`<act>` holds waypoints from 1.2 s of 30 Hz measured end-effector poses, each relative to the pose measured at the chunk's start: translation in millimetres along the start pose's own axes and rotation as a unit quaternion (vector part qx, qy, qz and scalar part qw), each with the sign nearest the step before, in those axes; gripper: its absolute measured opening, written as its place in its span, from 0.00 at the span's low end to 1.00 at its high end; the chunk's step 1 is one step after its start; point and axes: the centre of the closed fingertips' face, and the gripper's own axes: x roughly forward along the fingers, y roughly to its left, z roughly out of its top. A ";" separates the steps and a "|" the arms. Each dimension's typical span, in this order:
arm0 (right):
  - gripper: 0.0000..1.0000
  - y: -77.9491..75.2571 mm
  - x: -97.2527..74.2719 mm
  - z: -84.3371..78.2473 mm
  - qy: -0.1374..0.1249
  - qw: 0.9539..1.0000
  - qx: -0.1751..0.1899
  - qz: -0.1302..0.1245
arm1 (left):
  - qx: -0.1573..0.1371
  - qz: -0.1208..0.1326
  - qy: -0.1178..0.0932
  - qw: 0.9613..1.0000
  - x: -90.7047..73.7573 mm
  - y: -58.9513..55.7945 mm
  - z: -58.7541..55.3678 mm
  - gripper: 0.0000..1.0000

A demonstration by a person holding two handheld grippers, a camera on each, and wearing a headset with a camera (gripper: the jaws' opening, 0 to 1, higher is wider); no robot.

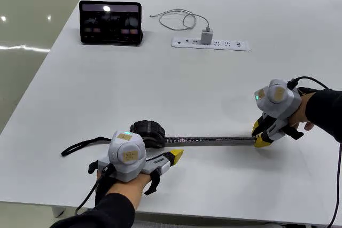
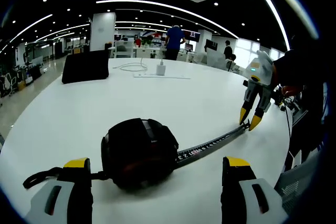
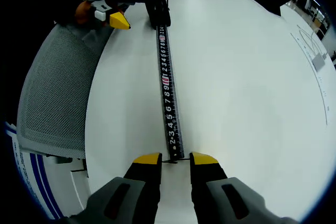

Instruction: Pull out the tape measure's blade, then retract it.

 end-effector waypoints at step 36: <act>0.15 8.6 2.9 -0.2 0.007 1.000 0.021 0.013 | -0.055 0.023 -0.022 0.998 13.3 17.6 15.9 0.81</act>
